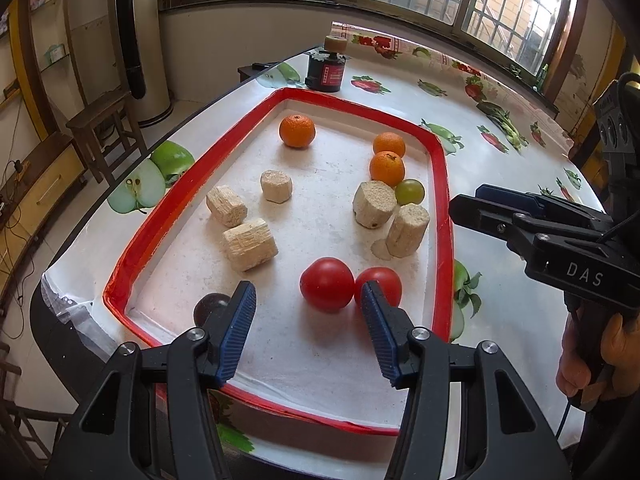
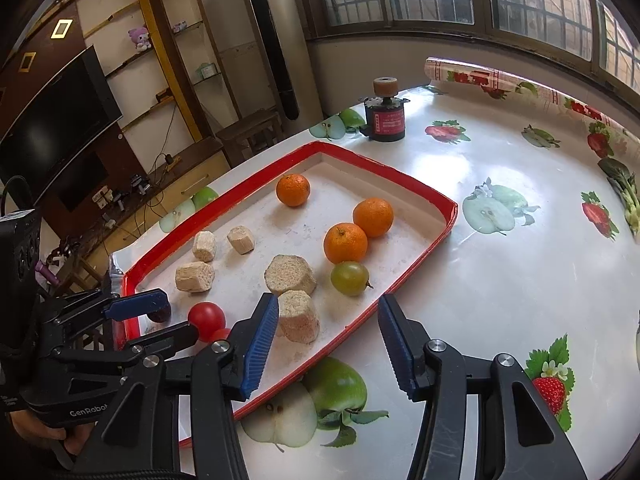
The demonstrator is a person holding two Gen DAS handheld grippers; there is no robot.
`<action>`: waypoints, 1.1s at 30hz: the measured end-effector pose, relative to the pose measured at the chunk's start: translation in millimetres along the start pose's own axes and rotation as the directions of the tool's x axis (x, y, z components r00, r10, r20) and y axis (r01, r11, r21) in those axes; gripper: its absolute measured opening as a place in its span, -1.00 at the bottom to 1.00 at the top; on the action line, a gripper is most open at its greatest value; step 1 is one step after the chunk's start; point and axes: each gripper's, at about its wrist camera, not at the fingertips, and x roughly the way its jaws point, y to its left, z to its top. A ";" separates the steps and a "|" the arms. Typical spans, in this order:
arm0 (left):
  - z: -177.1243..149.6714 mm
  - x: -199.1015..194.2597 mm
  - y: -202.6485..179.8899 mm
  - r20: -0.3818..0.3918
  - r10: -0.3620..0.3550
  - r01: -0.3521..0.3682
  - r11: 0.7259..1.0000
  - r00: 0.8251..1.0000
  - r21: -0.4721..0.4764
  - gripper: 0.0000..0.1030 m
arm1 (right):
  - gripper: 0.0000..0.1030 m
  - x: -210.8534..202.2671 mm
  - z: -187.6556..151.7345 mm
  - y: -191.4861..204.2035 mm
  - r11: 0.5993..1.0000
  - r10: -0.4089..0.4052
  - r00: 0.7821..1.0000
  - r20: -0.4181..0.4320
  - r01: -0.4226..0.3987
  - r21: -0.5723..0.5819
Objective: Organize fruits
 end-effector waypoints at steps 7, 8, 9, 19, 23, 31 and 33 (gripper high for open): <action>-13.9 -14.5 4.0 0.014 0.011 -0.011 1.000 1.000 0.005 0.04 | 0.12 -12.1 -7.9 -2.8 1.000 0.011 1.000 0.007 -0.011 -0.010; -15.3 -16.3 3.2 0.017 0.016 -0.016 1.000 1.000 0.009 0.05 | 0.14 -13.4 -8.9 -2.6 1.000 0.015 1.000 0.006 -0.015 -0.017; -17.2 -18.4 3.5 0.020 0.022 -0.022 1.000 1.000 0.013 0.09 | 0.18 -14.3 -9.6 -2.2 0.999 0.020 1.000 0.004 -0.020 -0.027; -35.3 -37.8 9.9 0.059 0.070 -0.072 0.997 0.996 0.027 0.29 | 0.54 -32.1 -18.9 13.4 0.987 0.048 0.999 0.023 -0.044 -0.157; -42.0 -44.3 10.5 0.081 0.093 -0.097 0.995 0.992 0.039 0.43 | 0.63 -38.6 -24.0 22.1 0.974 0.092 0.995 0.029 -0.084 -0.209; -52.3 -58.8 15.8 0.132 0.123 -0.131 0.990 0.984 0.052 0.49 | 0.71 -49.6 -41.7 44.4 0.935 0.158 0.987 0.025 -0.141 -0.325; -53.9 -60.6 16.5 0.134 0.130 -0.138 0.989 0.982 0.054 0.49 | 0.72 -54.0 -47.2 48.4 0.925 0.180 0.983 0.031 -0.158 -0.347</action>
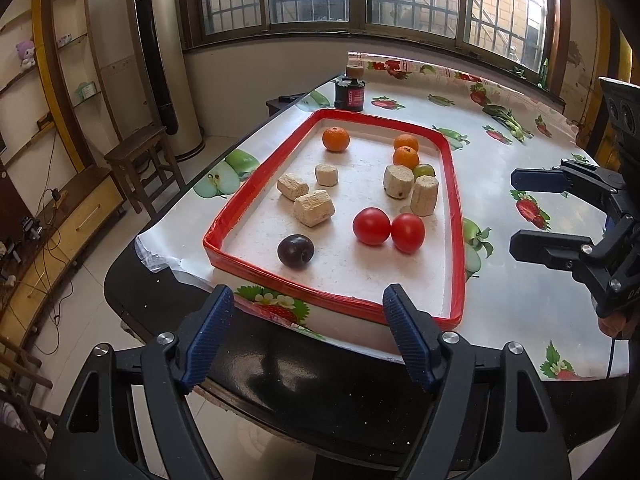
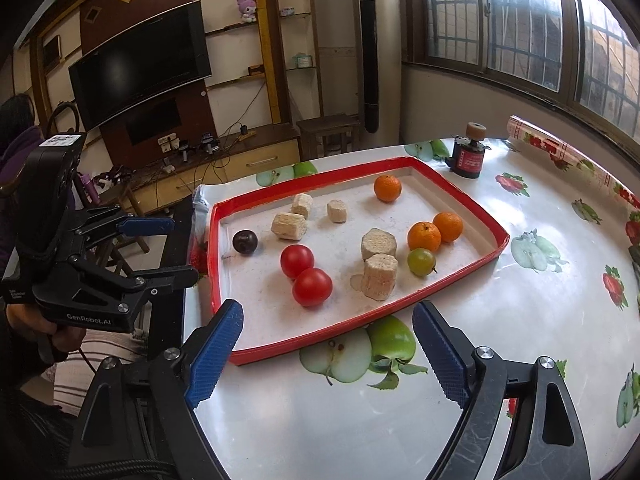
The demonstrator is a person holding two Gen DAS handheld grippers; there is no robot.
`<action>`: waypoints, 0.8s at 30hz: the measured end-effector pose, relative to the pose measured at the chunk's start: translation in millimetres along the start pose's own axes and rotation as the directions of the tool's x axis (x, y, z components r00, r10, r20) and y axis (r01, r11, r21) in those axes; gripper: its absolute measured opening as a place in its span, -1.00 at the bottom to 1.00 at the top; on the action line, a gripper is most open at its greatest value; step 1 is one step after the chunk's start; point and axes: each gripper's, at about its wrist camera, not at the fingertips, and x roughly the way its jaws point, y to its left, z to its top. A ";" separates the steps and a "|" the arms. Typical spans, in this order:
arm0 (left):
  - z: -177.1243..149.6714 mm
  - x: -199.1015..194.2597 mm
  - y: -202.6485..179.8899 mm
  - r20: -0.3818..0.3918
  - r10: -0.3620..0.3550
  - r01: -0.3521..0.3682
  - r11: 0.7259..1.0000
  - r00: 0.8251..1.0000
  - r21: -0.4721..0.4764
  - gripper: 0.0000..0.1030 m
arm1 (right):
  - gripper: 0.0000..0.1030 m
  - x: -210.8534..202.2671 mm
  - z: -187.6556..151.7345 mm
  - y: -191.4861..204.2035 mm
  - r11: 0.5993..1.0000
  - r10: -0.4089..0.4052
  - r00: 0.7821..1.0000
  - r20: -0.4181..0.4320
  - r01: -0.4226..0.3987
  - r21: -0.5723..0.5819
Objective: Organize fruits
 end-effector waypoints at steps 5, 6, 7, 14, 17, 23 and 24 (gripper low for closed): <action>-2.6 -6.8 -0.2 0.021 0.010 -0.010 1.000 1.000 0.001 0.49 | 0.74 -8.4 -7.7 9.5 0.999 0.028 0.999 0.024 -0.027 -0.045; -2.9 -8.3 -0.3 0.028 0.014 -0.014 1.000 1.000 0.001 0.49 | 0.75 -10.5 -9.3 10.8 0.998 0.030 0.999 0.031 -0.029 -0.053; -3.9 -10.2 -0.6 0.034 0.018 -0.018 1.000 0.999 0.000 0.50 | 0.75 -12.3 -10.8 11.7 0.998 0.034 0.999 0.035 -0.032 -0.060; -6.8 -18.4 -9.0 0.047 0.021 -0.022 0.999 0.999 0.030 0.50 | 0.83 -20.3 -16.7 17.6 0.995 0.027 0.998 0.053 -0.022 -0.101; -6.9 -23.5 -12.5 0.061 0.013 -0.015 0.999 0.998 0.036 0.50 | 0.84 -19.0 -18.0 19.0 0.994 0.039 0.998 0.044 -0.034 -0.108; -4.6 -41.0 -19.5 0.130 0.006 -0.013 0.998 0.991 0.055 0.50 | 0.84 -29.5 -22.3 23.2 0.991 0.064 0.994 0.086 -0.054 -0.121; -3.8 -43.6 -20.1 0.141 0.005 -0.013 0.998 0.990 0.056 0.50 | 0.84 -32.5 -22.7 23.1 0.992 0.065 0.993 0.097 -0.053 -0.119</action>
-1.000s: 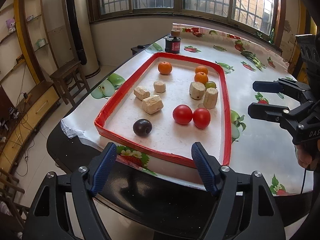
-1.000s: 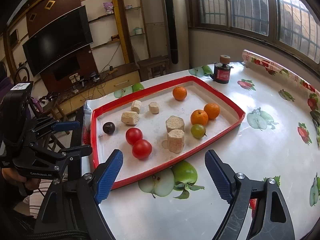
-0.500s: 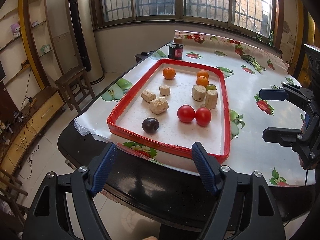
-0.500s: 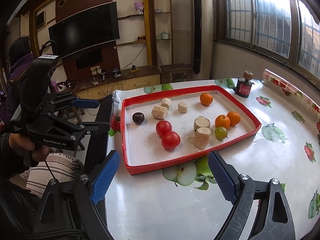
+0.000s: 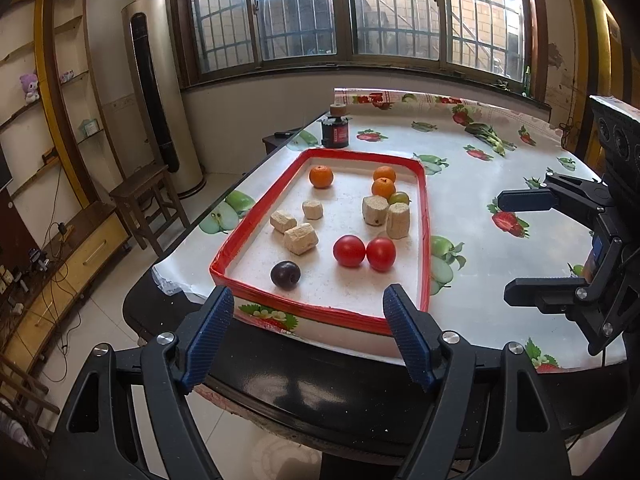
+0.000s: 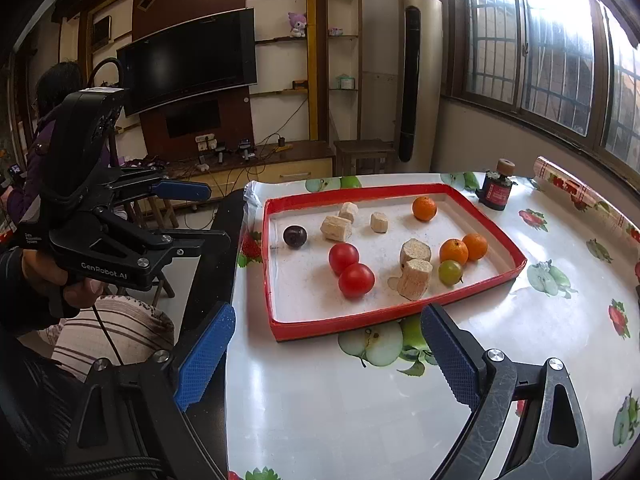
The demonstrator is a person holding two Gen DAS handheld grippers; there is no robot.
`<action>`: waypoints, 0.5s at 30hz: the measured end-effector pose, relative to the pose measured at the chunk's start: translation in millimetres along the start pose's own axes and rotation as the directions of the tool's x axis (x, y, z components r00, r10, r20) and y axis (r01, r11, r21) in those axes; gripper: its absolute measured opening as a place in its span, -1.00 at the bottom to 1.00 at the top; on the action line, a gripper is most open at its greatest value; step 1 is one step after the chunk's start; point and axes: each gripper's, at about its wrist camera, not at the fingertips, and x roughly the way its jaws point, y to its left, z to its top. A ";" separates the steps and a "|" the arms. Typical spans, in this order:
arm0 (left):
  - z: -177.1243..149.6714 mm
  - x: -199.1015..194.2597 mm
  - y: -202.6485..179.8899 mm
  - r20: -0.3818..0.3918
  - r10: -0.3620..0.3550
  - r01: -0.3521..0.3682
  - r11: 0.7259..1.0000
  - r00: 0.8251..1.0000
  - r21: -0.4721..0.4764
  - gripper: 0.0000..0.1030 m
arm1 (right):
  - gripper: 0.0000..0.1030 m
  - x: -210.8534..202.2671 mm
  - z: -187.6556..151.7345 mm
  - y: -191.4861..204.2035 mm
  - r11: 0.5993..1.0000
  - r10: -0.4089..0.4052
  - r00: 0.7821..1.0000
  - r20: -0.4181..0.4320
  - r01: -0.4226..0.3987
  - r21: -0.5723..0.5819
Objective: Organize fruits
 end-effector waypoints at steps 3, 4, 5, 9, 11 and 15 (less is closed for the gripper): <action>3.3 -7.0 -2.1 0.026 -0.006 0.006 1.000 1.000 0.005 0.50 | 0.84 -9.2 -0.6 0.8 1.000 -0.001 1.000 0.031 0.001 0.006; 4.2 -8.9 -3.3 0.034 -0.006 0.006 1.000 0.999 0.008 0.50 | 0.84 -11.8 -0.5 0.7 1.000 -0.002 0.999 0.040 0.002 0.007; 4.9 -10.4 -4.9 0.039 -0.005 0.005 1.000 0.999 0.014 0.50 | 0.84 -14.7 -1.3 0.8 1.000 -0.005 0.999 0.048 0.005 0.009; 5.1 -13.0 -12.1 0.051 0.011 -0.013 0.999 0.999 0.040 0.50 | 0.84 -23.3 -3.9 -0.4 1.000 -0.019 0.998 0.068 0.017 0.018; 4.8 -13.2 -14.4 0.051 0.011 -0.013 0.999 0.999 0.045 0.50 | 0.84 -26.4 -5.8 -0.9 0.999 -0.026 0.997 0.074 0.024 0.024; 3.5 -14.5 -16.4 0.050 0.007 -0.009 0.999 0.999 0.043 0.50 | 0.84 -31.0 -9.0 -2.7 0.999 -0.035 0.996 0.083 0.032 0.035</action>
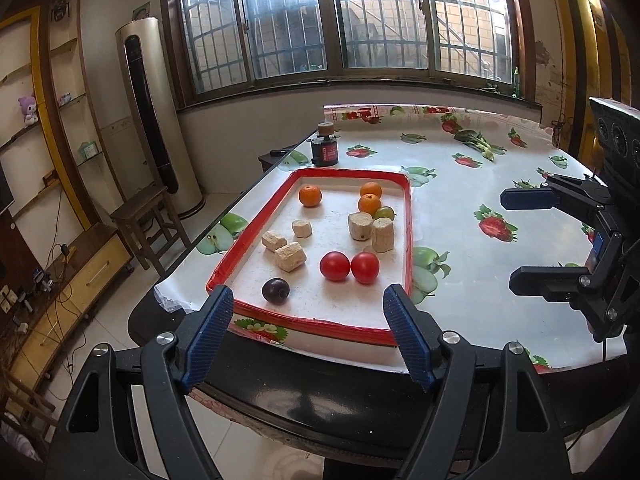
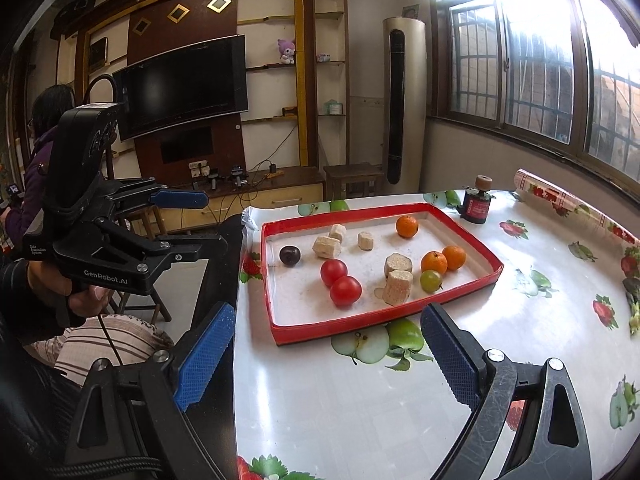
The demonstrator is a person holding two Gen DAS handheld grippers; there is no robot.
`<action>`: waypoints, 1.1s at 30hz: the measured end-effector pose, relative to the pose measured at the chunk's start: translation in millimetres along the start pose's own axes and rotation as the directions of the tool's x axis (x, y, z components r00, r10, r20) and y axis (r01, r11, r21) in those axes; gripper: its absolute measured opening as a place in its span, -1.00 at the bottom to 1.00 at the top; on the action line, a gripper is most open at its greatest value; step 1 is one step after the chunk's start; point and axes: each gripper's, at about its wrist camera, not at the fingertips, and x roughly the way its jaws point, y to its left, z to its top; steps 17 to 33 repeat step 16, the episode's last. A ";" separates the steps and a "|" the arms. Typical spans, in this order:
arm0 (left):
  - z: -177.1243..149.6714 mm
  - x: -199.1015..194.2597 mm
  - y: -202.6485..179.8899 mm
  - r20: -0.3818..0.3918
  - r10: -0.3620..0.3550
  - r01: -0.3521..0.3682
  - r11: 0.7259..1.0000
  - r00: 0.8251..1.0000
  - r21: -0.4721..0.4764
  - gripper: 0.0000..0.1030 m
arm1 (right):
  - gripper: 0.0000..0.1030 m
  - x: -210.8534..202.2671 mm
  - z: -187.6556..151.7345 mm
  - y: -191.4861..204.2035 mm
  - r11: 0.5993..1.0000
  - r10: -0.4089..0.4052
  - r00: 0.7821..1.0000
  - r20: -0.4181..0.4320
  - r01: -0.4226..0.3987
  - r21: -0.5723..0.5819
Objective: Organize fruits
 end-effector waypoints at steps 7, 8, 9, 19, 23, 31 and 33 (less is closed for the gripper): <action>-0.9 -2.3 5.1 0.019 0.015 -0.015 0.999 1.000 -0.031 0.50 | 0.85 -5.0 -2.0 -2.2 1.000 -0.012 1.000 0.017 0.011 0.009; -0.7 -1.9 5.7 0.018 0.016 -0.016 0.999 1.000 -0.032 0.50 | 0.85 -5.4 -2.3 -2.2 1.000 -0.011 1.000 0.017 0.011 0.010; -1.1 -1.9 6.2 0.017 0.018 -0.017 0.999 1.000 -0.034 0.50 | 0.85 -5.6 -2.5 -2.2 1.000 -0.012 1.000 0.017 0.012 0.009; -1.4 -0.4 3.2 0.009 0.009 -0.009 1.000 1.000 -0.023 0.50 | 0.85 -4.5 -4.6 -2.9 1.000 -0.009 1.000 0.015 0.009 0.016; -1.4 -0.4 3.2 0.009 0.009 -0.009 1.000 1.000 -0.023 0.50 | 0.85 -4.5 -4.6 -2.9 1.000 -0.009 1.000 0.015 0.009 0.016; -1.4 -0.4 3.2 0.009 0.009 -0.009 1.000 1.000 -0.023 0.50 | 0.85 -4.5 -4.6 -2.9 1.000 -0.009 1.000 0.015 0.009 0.016; -1.4 -0.4 3.2 0.009 0.009 -0.009 1.000 1.000 -0.023 0.50 | 0.85 -4.5 -4.6 -2.9 1.000 -0.009 1.000 0.015 0.009 0.016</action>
